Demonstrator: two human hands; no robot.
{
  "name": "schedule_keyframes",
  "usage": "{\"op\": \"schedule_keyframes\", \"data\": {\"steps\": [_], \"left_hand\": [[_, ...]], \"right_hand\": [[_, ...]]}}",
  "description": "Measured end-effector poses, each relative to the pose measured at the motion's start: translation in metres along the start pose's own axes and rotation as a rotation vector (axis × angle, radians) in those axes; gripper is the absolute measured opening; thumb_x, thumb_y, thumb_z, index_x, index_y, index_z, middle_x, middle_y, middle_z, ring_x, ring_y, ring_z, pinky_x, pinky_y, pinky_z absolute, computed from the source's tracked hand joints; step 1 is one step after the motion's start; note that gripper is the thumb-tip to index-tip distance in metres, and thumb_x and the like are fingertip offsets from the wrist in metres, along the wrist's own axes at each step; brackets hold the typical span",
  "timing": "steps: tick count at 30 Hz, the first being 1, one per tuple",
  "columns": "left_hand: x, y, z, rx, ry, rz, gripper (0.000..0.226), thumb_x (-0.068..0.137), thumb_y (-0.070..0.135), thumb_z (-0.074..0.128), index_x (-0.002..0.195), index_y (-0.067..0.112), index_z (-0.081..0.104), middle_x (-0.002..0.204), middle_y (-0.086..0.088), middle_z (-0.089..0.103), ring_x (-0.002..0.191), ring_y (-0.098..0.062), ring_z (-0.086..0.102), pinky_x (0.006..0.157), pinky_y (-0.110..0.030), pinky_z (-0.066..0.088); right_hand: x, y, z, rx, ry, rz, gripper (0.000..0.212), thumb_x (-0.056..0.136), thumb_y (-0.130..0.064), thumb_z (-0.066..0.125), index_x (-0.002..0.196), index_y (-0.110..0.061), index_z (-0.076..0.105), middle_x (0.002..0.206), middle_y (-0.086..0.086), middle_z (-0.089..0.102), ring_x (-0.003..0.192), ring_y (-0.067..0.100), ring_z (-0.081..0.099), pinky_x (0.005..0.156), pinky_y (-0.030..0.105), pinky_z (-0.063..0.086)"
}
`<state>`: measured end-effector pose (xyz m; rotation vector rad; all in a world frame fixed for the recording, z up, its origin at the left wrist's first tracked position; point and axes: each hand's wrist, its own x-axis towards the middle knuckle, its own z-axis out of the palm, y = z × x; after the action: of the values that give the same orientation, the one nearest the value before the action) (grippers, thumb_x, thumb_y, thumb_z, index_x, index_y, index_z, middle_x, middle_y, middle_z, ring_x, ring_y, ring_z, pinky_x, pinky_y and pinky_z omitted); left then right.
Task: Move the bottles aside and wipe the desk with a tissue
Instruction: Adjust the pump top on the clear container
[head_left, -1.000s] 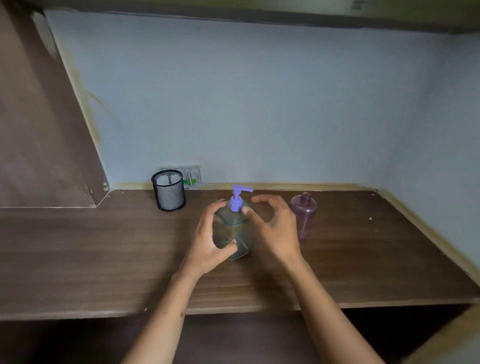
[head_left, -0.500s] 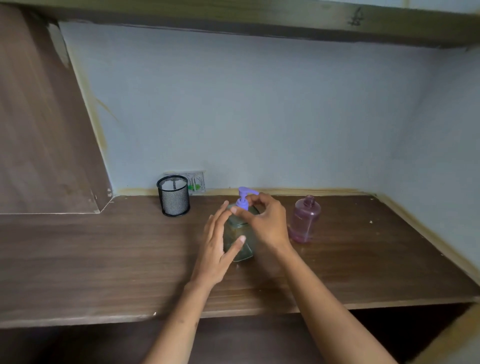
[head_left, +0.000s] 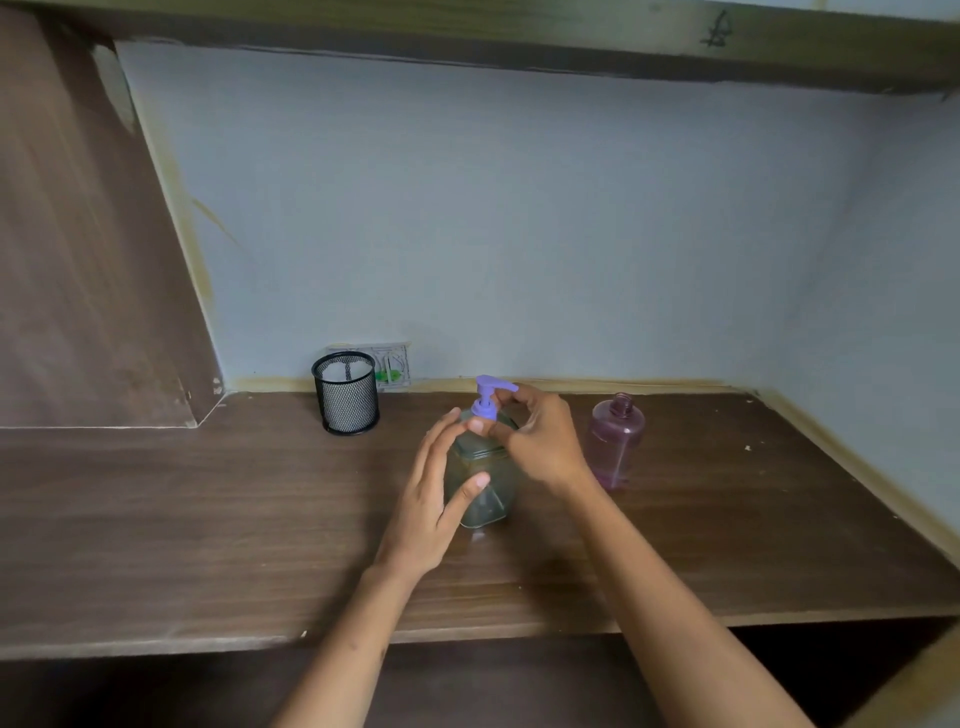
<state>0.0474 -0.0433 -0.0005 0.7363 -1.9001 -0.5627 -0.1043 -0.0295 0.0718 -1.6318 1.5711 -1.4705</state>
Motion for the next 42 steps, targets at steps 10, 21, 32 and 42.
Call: {"op": "schedule_keyframes", "data": {"steps": [10,21,32,42], "left_hand": [[0.002,-0.005,0.0,0.005,-0.041,0.023,0.057,0.096,0.031,0.05,0.147,0.019,0.029,0.159,0.01,0.017,0.146,-0.005,0.016,0.116,-0.018,0.015],[0.006,-0.013,0.003,0.33,-0.012,0.104,0.059,0.098,0.045,0.031,0.149,0.016,0.024,0.159,0.002,0.021,0.146,-0.008,0.02,0.119,-0.046,0.01],[0.006,-0.016,0.006,0.412,0.009,0.12,0.062,0.099,0.048,0.028,0.149,0.012,0.024,0.159,0.0,0.023,0.146,-0.01,0.021,0.12,-0.042,0.01],[0.007,-0.013,0.005,0.4,0.015,0.123,0.058,0.098,0.048,0.029,0.147,0.015,0.029,0.157,0.001,0.027,0.145,-0.009,0.023,0.12,-0.042,0.012]], "right_hand": [[0.008,0.004,-0.023,0.048,-0.304,-0.028,0.042,0.085,-0.011,0.071,0.126,-0.01,0.061,0.117,-0.002,0.07,0.118,0.007,0.059,0.107,0.029,0.041],[-0.01,-0.013,0.008,0.05,0.191,0.021,0.065,0.067,-0.03,0.087,0.112,-0.025,0.04,0.084,-0.006,0.069,0.077,0.002,0.061,0.066,0.009,0.041],[-0.011,-0.015,0.005,-0.092,0.12,-0.062,0.081,0.069,-0.039,0.084,0.128,-0.024,0.03,0.091,0.0,0.056,0.087,0.011,0.057,0.076,0.022,0.048],[-0.01,-0.013,0.001,-0.039,0.025,-0.098,0.063,0.077,-0.015,0.071,0.125,-0.029,0.033,0.104,-0.009,0.057,0.097,0.004,0.058,0.075,0.009,0.043]]}}
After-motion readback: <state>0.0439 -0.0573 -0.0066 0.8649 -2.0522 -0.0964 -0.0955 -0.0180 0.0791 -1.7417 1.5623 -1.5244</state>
